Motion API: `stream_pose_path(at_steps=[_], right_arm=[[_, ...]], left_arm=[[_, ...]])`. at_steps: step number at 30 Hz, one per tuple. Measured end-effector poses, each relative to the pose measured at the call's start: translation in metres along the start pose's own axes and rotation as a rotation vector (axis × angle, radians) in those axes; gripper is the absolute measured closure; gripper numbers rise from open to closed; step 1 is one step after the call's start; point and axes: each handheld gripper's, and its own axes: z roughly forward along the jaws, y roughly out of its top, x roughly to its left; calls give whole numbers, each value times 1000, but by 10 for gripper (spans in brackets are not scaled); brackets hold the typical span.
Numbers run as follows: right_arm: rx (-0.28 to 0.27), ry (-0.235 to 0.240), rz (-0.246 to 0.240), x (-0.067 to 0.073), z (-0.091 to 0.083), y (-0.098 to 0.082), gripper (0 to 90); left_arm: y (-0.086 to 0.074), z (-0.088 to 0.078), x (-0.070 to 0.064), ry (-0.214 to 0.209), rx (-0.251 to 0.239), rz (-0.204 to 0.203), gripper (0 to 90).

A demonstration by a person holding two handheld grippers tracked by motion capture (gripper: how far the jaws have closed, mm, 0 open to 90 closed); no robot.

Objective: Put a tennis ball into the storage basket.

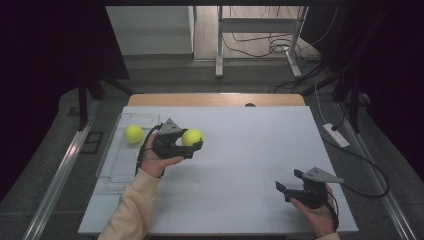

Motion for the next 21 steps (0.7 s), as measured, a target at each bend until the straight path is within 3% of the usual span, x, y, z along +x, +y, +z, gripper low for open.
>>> stream_pose_path(at_steps=[21], right_arm=[[1, -2, 0, 0, 0, 0, 141]], left_arm=[[-1, -14, 11, 41, -26, -23, 270]])
